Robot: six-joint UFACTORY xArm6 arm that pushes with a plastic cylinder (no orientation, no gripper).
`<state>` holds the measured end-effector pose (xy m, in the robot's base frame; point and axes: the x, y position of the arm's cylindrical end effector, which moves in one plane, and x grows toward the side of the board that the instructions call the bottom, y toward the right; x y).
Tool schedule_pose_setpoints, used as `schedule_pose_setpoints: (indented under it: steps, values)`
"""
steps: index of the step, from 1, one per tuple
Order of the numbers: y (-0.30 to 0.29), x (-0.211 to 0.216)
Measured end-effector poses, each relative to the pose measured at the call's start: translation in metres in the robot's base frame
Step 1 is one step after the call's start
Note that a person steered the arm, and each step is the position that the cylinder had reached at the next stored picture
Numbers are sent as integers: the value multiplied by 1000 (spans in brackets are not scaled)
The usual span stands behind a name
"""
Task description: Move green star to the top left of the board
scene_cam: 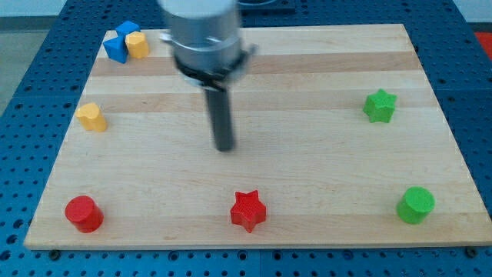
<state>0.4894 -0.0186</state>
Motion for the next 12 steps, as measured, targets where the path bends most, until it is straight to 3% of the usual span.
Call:
schedule_pose_setpoints:
  steps: [2,3,4,6,11,12]
  values:
    - [196,14]
    - [260,-6]
    - [270,-46]
    - [202,-58]
    - [191,-154]
    - [147,-164]
